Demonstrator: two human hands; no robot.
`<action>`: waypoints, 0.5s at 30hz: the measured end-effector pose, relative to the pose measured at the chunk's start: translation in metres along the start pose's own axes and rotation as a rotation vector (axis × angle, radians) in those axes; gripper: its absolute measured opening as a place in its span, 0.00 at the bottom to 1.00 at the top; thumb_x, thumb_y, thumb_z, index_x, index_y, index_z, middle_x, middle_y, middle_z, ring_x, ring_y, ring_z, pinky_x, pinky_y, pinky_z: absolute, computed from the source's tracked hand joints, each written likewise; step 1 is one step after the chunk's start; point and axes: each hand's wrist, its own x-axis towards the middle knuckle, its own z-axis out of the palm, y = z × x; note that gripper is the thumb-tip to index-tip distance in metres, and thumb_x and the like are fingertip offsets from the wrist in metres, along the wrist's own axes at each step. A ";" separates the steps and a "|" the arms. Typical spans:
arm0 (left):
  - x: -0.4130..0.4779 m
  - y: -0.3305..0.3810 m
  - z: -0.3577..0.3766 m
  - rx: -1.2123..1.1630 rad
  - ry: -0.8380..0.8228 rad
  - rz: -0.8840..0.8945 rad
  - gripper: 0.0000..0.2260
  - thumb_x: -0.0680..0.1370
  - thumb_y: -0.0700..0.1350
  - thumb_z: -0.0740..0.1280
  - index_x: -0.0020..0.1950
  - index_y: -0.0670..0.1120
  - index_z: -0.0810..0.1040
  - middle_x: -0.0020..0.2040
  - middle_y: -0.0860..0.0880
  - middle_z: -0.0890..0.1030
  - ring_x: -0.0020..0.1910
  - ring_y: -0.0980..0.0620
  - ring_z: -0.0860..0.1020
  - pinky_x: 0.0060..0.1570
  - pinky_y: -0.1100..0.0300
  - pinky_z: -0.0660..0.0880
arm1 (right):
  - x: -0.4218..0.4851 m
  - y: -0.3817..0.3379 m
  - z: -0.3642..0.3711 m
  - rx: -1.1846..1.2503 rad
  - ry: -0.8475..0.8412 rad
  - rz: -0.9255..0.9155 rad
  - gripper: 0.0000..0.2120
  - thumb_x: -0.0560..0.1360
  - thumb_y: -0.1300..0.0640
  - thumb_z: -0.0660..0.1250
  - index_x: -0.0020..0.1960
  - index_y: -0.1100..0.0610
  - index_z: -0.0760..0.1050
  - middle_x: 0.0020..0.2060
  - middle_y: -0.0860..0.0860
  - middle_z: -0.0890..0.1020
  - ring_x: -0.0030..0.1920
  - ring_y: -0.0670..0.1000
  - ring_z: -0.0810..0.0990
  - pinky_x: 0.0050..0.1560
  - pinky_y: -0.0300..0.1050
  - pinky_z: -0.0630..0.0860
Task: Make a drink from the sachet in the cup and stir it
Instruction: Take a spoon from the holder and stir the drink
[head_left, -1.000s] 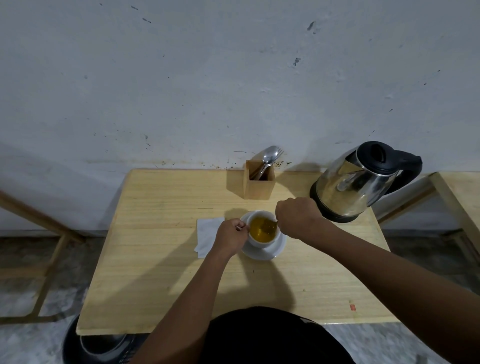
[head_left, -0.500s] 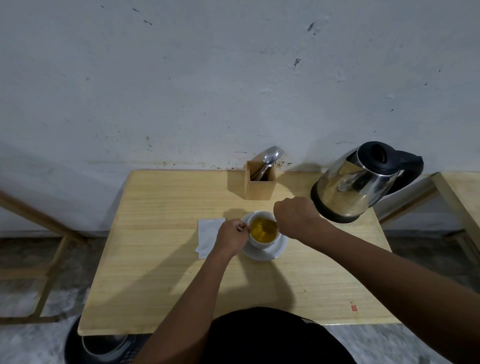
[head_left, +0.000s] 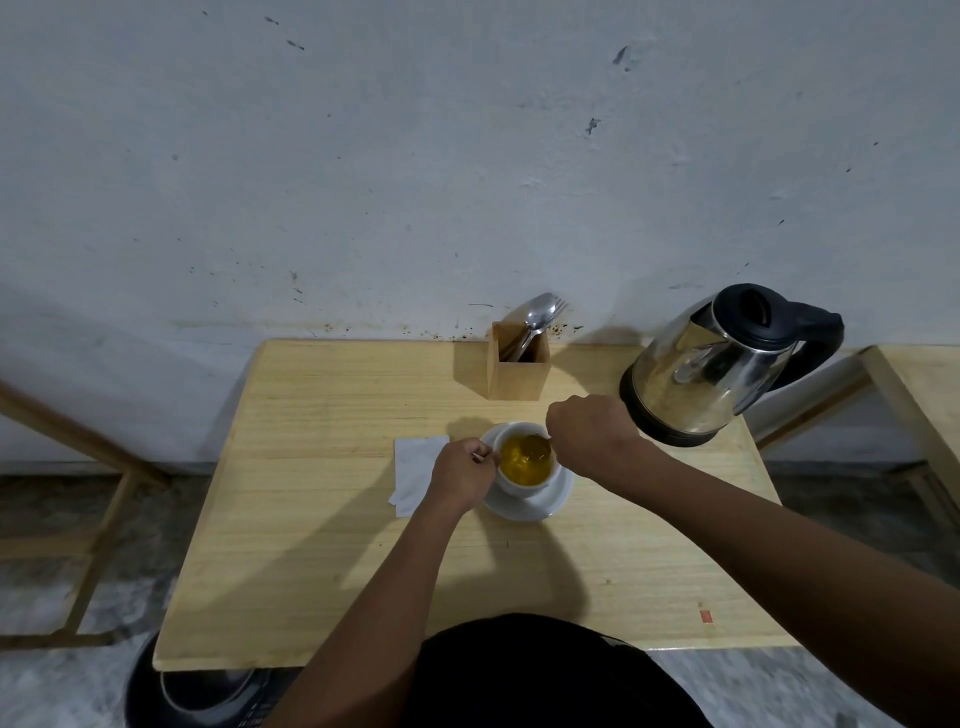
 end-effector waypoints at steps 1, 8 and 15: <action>0.000 0.000 0.000 0.000 -0.001 0.000 0.08 0.78 0.45 0.66 0.52 0.43 0.80 0.45 0.46 0.80 0.46 0.47 0.78 0.44 0.56 0.75 | -0.001 0.000 0.000 0.000 -0.008 -0.002 0.05 0.79 0.57 0.61 0.51 0.57 0.74 0.34 0.49 0.72 0.35 0.51 0.72 0.34 0.43 0.67; 0.000 0.000 0.001 0.013 -0.003 -0.013 0.09 0.78 0.45 0.65 0.55 0.43 0.80 0.49 0.45 0.81 0.52 0.45 0.79 0.47 0.58 0.73 | -0.004 -0.005 0.008 0.138 -0.029 -0.005 0.08 0.77 0.51 0.63 0.44 0.55 0.73 0.32 0.48 0.74 0.29 0.47 0.70 0.27 0.40 0.61; 0.000 -0.002 0.000 -0.006 0.003 0.002 0.08 0.78 0.46 0.65 0.51 0.43 0.80 0.47 0.45 0.82 0.48 0.47 0.79 0.44 0.59 0.71 | -0.013 -0.005 0.019 0.043 0.048 0.066 0.07 0.78 0.60 0.59 0.47 0.55 0.76 0.30 0.48 0.70 0.31 0.51 0.71 0.31 0.42 0.63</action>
